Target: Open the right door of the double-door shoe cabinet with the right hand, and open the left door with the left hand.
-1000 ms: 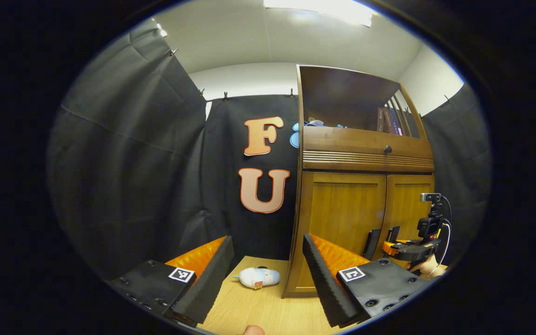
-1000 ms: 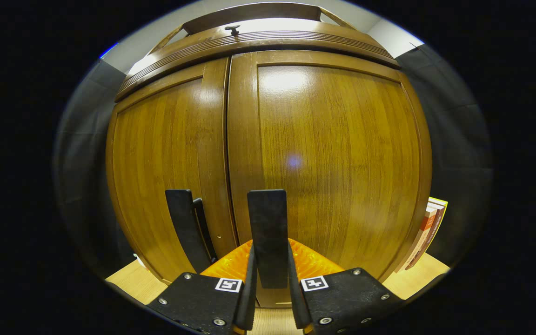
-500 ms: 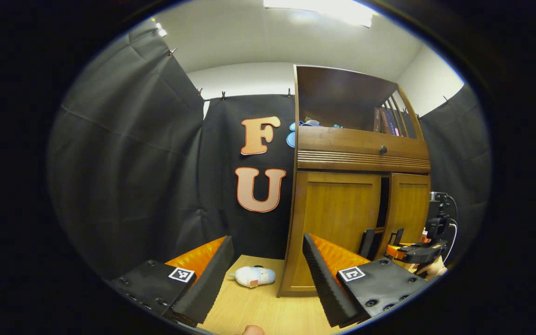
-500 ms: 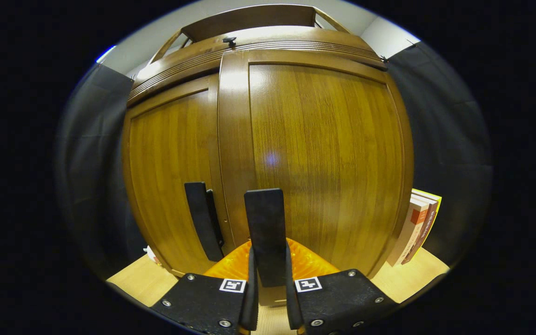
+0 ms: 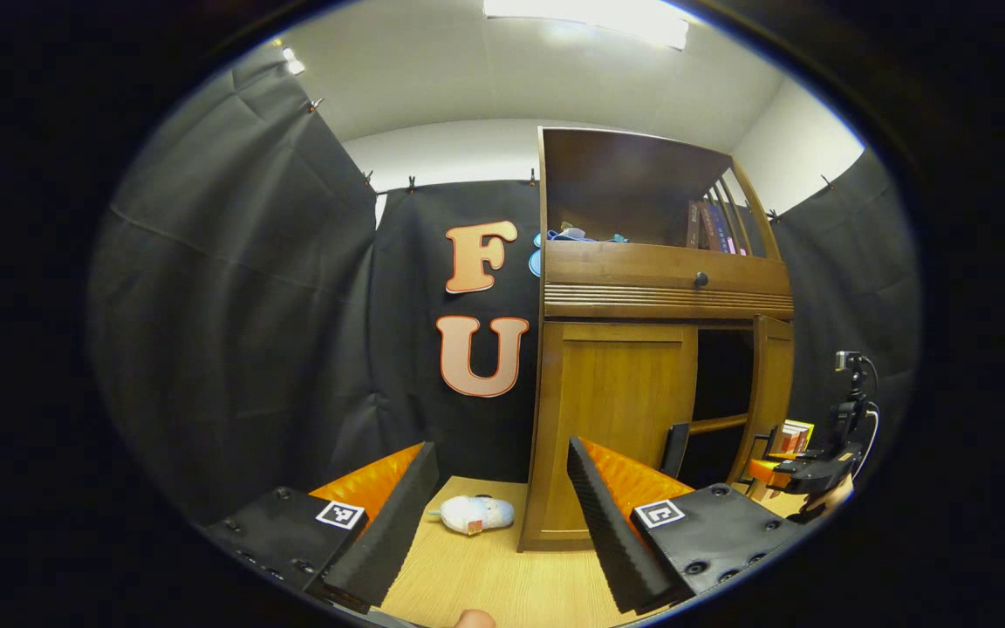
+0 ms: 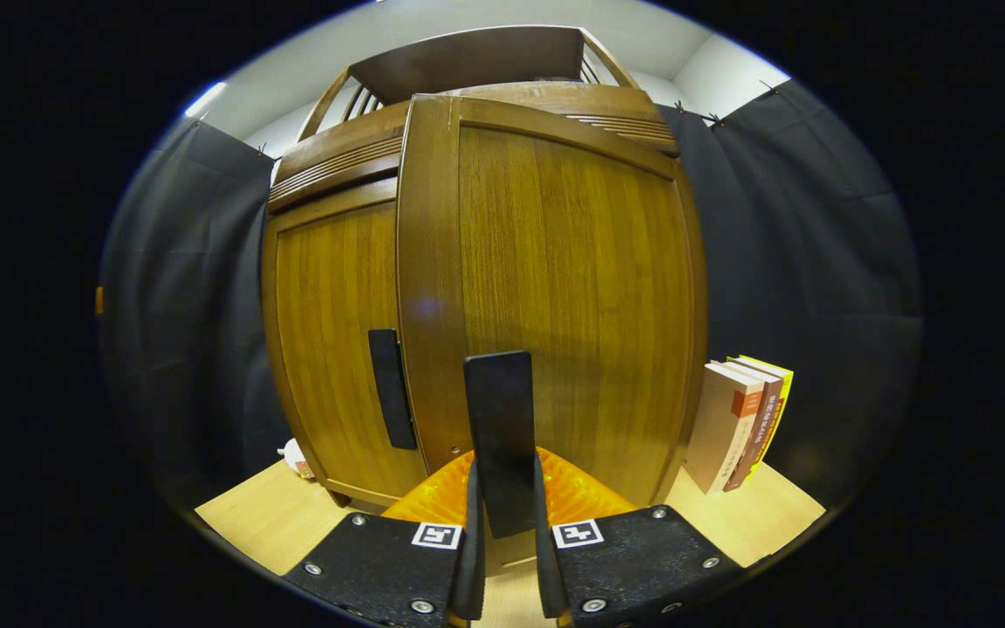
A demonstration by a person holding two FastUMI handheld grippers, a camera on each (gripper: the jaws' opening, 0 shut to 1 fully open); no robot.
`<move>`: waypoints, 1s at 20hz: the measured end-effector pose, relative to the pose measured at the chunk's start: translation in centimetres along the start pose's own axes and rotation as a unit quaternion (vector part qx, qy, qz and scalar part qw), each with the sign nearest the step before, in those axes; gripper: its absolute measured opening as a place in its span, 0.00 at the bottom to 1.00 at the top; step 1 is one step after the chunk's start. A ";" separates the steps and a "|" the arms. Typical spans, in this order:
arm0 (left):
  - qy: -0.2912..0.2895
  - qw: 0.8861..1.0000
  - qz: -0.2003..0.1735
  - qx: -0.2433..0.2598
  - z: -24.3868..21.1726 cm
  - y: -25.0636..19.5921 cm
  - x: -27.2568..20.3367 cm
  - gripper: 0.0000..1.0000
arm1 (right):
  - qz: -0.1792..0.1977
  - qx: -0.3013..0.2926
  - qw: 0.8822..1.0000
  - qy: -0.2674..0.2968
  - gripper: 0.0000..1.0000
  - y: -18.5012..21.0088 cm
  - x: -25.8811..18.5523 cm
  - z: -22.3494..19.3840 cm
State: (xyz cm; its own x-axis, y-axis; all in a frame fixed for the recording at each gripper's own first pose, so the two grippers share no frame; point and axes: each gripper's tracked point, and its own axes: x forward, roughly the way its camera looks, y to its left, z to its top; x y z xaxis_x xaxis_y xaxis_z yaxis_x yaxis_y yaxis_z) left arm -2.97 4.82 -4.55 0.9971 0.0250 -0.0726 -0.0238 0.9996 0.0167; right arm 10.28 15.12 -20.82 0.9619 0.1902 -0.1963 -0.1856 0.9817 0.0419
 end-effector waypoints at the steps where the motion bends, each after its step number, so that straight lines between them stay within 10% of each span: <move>1: -0.002 1.000 -0.001 0.000 0.1 -0.2 -0.2 0.94 | -0.001 -0.002 1.000 0.001 0.24 -0.3 -0.6 0.0; 14: 0.002 0.999 -0.039 -0.004 0.2 -5.4 -1.6 0.94 | -0.053 -0.017 0.998 0.006 0.19 -7.8 -7.4 0.1; 20: 0.005 0.998 -0.055 -0.003 -0.1 -8.6 -1.5 0.94 | -0.108 -0.025 0.994 -0.002 0.02 -13.7 -10.0 0.2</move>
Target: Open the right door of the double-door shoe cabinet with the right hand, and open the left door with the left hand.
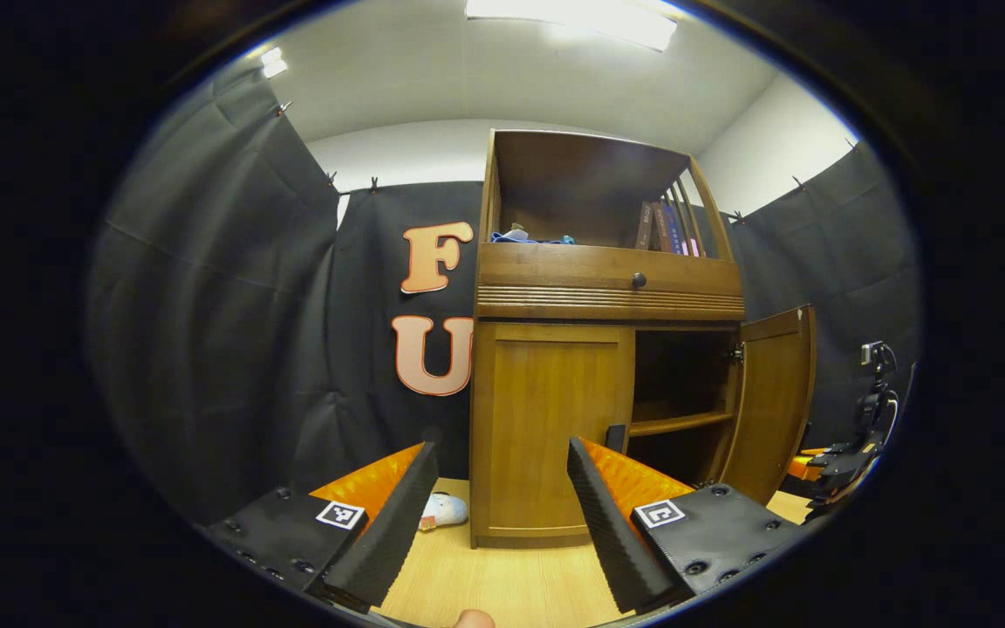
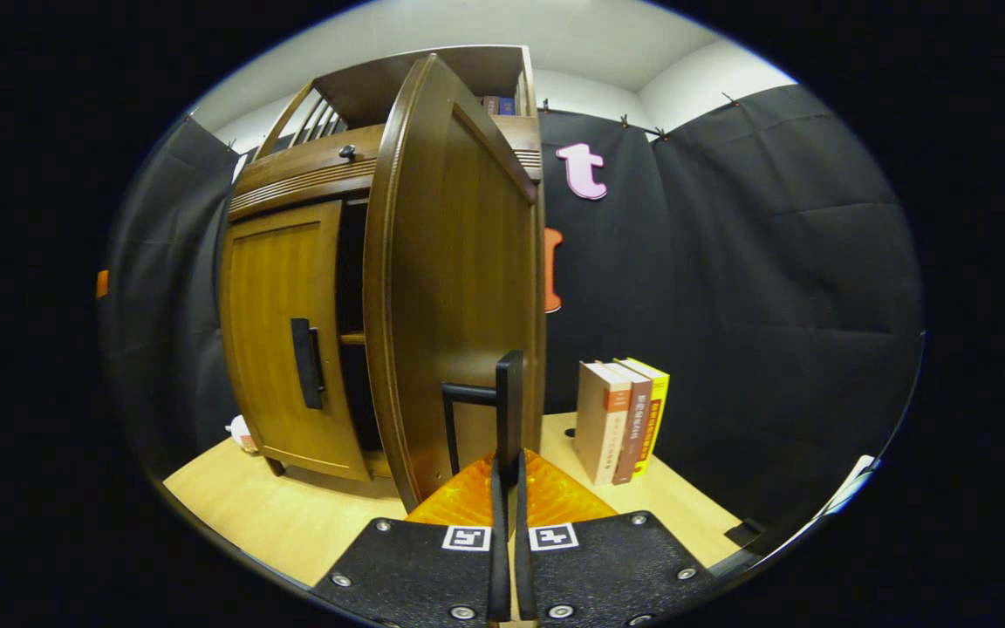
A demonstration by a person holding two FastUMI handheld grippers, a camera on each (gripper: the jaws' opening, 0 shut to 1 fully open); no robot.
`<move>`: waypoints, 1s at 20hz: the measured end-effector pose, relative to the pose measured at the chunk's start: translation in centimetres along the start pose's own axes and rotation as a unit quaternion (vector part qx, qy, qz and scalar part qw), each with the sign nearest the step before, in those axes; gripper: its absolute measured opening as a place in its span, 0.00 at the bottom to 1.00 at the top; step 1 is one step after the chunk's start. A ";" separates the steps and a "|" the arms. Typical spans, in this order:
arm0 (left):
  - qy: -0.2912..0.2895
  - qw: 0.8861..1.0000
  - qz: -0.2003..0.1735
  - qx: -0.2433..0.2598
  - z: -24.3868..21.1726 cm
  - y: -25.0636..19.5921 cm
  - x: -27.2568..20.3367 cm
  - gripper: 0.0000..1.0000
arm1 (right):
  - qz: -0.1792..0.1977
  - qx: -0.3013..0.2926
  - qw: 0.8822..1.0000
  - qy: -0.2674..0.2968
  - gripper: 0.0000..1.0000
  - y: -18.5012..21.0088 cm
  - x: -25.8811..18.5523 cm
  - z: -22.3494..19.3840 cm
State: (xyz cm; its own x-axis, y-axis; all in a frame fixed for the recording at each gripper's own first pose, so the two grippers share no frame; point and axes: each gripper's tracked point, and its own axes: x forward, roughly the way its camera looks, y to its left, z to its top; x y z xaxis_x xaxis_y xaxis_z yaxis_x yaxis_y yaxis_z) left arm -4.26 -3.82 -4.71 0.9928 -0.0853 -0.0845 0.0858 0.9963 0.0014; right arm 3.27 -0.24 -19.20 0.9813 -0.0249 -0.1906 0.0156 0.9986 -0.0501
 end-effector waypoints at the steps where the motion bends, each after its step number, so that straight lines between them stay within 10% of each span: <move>1: 0.000 1.000 -0.001 0.002 0.0 -0.5 0.0 0.97 | -0.006 -0.002 1.000 -0.001 0.01 -1.0 -0.1 0.1; 20: 0.034 0.999 -0.034 0.009 -3.3 -10.3 4.4 0.94 | 0.101 0.032 0.994 -0.012 0.00 -10.9 1.4 -0.1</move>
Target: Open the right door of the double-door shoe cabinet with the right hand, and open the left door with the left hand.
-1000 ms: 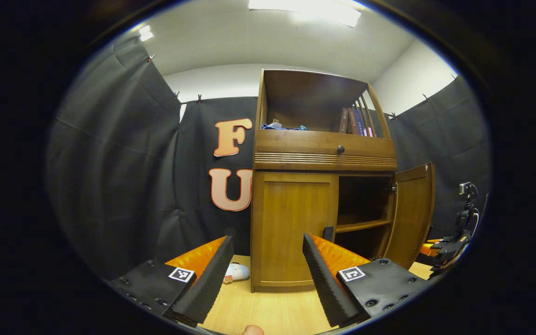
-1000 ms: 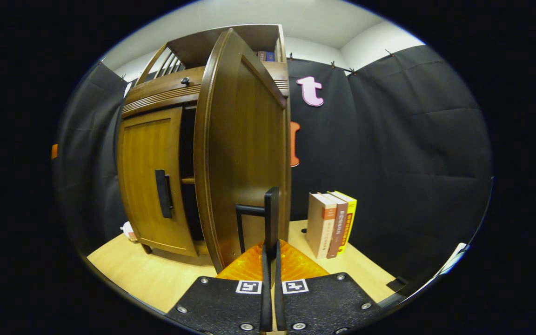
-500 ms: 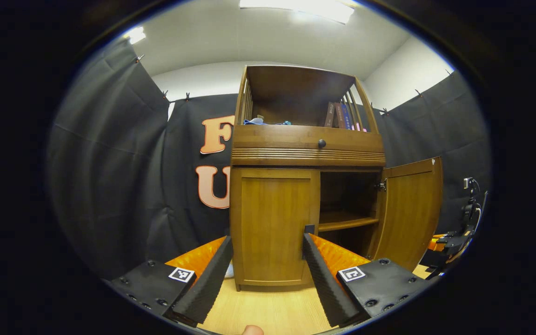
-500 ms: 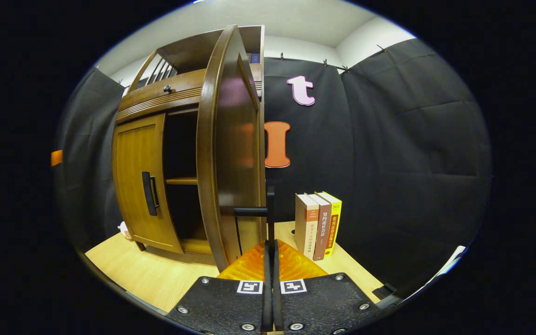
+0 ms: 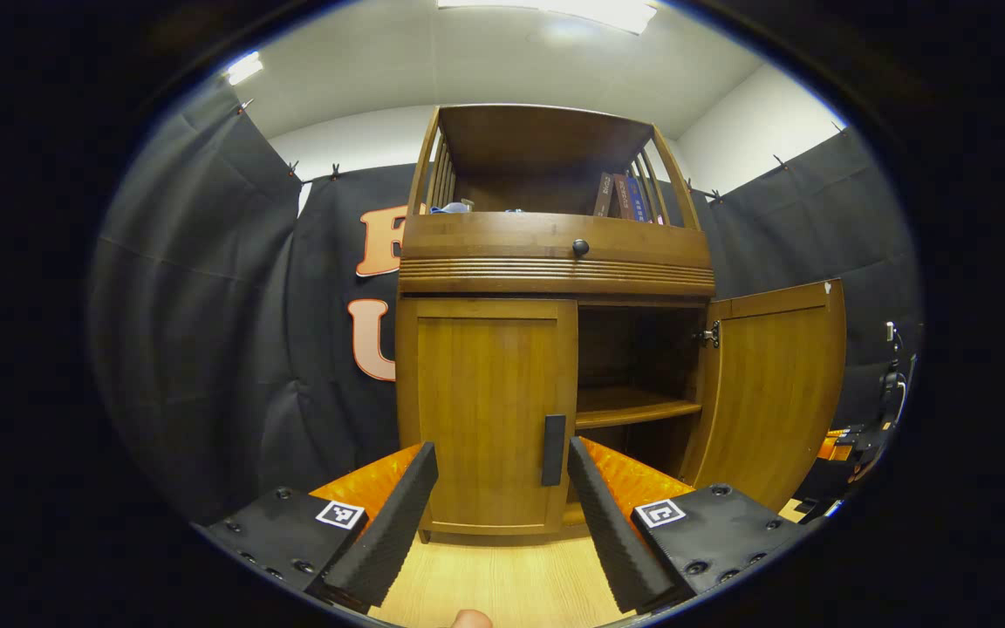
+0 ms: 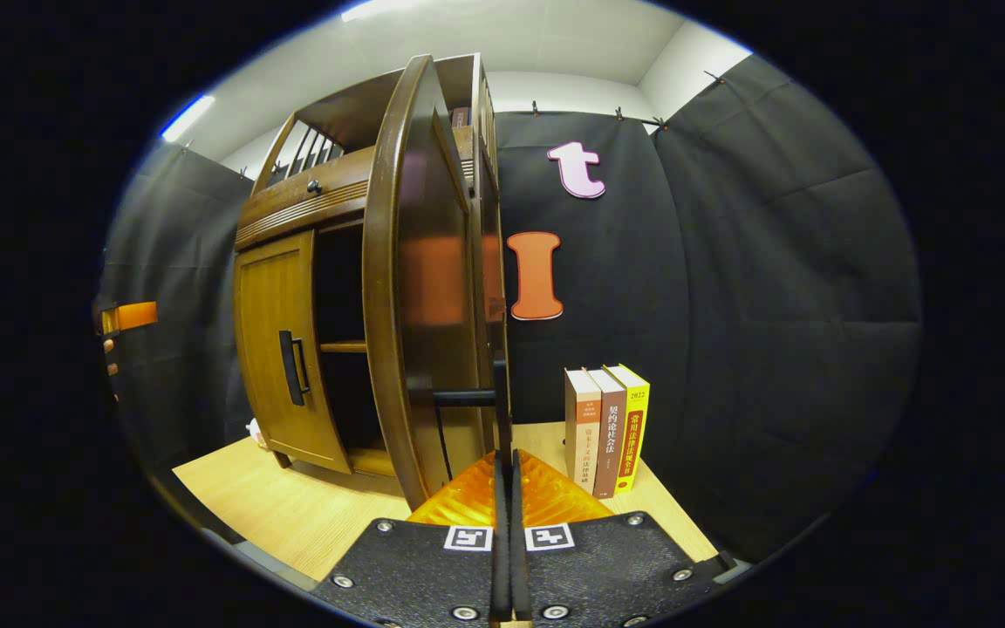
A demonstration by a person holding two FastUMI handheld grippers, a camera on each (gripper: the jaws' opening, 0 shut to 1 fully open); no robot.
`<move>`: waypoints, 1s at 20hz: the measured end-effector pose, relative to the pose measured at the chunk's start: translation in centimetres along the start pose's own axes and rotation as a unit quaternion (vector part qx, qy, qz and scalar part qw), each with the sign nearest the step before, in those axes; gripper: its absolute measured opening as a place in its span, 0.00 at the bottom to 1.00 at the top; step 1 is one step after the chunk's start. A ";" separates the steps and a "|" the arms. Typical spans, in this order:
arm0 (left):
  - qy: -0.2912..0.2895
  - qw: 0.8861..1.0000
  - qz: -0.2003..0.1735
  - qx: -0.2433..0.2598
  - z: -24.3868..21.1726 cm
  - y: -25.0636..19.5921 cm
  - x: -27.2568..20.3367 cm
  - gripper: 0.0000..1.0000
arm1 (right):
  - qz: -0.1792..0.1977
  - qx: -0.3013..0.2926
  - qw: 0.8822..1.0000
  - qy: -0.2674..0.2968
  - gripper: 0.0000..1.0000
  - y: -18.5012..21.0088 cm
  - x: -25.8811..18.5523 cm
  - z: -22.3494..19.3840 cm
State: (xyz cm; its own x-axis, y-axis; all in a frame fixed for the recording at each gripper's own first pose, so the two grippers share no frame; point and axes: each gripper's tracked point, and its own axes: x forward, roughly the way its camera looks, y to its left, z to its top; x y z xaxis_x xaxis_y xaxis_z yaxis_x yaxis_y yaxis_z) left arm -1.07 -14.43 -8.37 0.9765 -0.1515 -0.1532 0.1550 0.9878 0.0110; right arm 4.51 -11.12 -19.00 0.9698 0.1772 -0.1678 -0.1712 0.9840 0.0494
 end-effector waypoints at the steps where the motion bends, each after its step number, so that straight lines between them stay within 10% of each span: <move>1: 0.003 1.000 -0.006 -0.003 -0.2 -0.8 0.3 0.94 | 0.008 0.000 1.000 0.000 0.00 -0.2 0.2 0.1; 9: 0.002 1.000 -0.023 -0.009 -1.7 -3.2 4.2 0.99 | 0.025 -0.019 0.999 -0.008 0.09 -1.0 0.1 -0.1; 20: 0.026 0.998 -0.033 -0.038 -7.2 -4.4 12.4 0.97 | -0.058 -0.018 0.998 -0.033 0.34 -4.5 -4.5 1.9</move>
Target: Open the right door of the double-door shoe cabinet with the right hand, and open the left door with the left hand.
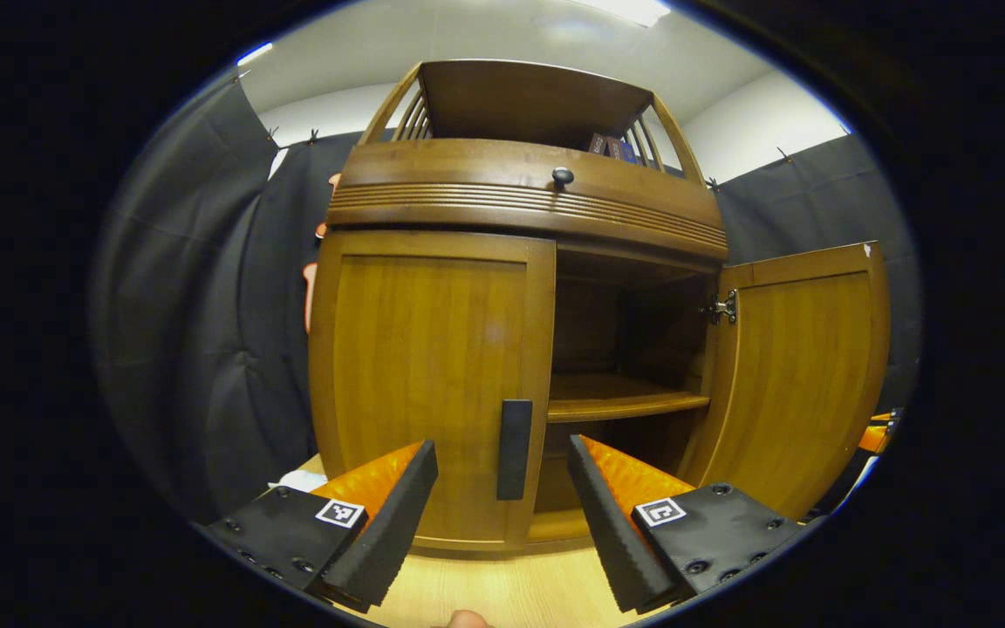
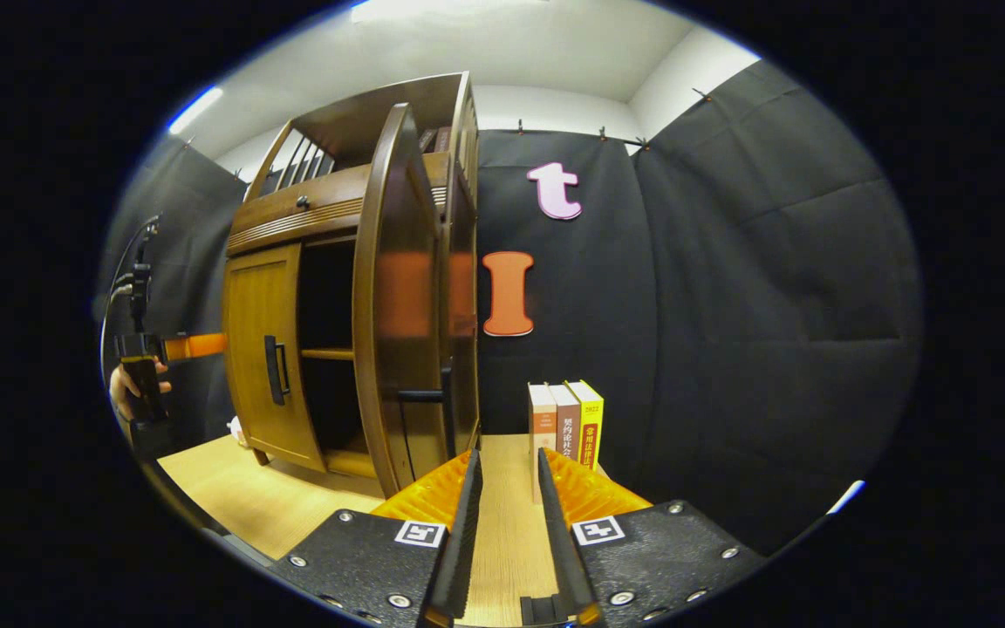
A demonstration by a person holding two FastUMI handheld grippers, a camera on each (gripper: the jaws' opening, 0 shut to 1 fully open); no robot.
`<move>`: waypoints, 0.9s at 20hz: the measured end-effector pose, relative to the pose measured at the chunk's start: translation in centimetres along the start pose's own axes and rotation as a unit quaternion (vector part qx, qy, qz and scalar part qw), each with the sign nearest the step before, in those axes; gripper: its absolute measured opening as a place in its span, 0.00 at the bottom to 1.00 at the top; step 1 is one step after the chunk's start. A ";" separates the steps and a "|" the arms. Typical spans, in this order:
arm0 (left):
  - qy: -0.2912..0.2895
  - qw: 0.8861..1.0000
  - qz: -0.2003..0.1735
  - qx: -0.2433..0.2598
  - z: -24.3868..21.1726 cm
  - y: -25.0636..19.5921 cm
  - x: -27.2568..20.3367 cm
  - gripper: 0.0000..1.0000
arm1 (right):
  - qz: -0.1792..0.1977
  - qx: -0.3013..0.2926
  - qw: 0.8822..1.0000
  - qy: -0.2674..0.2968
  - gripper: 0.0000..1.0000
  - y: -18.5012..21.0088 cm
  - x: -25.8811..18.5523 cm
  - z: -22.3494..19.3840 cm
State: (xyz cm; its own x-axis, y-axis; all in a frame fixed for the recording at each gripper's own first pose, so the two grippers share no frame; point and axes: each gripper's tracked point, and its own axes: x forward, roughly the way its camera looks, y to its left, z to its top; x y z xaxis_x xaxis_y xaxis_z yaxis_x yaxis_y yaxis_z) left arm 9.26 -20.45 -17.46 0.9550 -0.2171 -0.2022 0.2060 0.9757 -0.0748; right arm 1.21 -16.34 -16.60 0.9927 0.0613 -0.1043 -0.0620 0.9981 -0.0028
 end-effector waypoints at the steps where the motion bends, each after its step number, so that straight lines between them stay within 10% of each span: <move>1: 0.003 1.000 -0.003 -0.005 -0.5 -0.1 0.9 0.97 | -0.009 0.001 1.000 -0.001 0.41 -0.5 -0.1 0.0; 7: 0.021 1.000 -0.010 0.004 -3.2 -0.7 5.9 0.94 | -0.047 0.009 0.999 -0.007 0.68 -2.3 -0.6 0.1; 9: 0.035 0.999 -0.005 0.011 -4.4 -0.6 7.3 1.00 | -0.056 0.016 0.998 -0.010 0.93 -2.6 -0.4 0.2; 18: 0.054 0.998 0.013 0.009 -7.0 0.4 11.6 0.79 | -0.070 0.037 0.997 -0.009 0.92 -2.9 0.7 -0.3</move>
State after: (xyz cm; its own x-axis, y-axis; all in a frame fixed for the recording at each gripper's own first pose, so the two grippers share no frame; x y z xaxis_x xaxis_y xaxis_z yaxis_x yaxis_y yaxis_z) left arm 18.91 -22.75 -26.61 0.9319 -0.1923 -0.3074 0.1856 0.9813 -0.0512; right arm 2.03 -19.21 -16.91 0.9929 -0.0786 -0.0893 0.0839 0.9948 0.0571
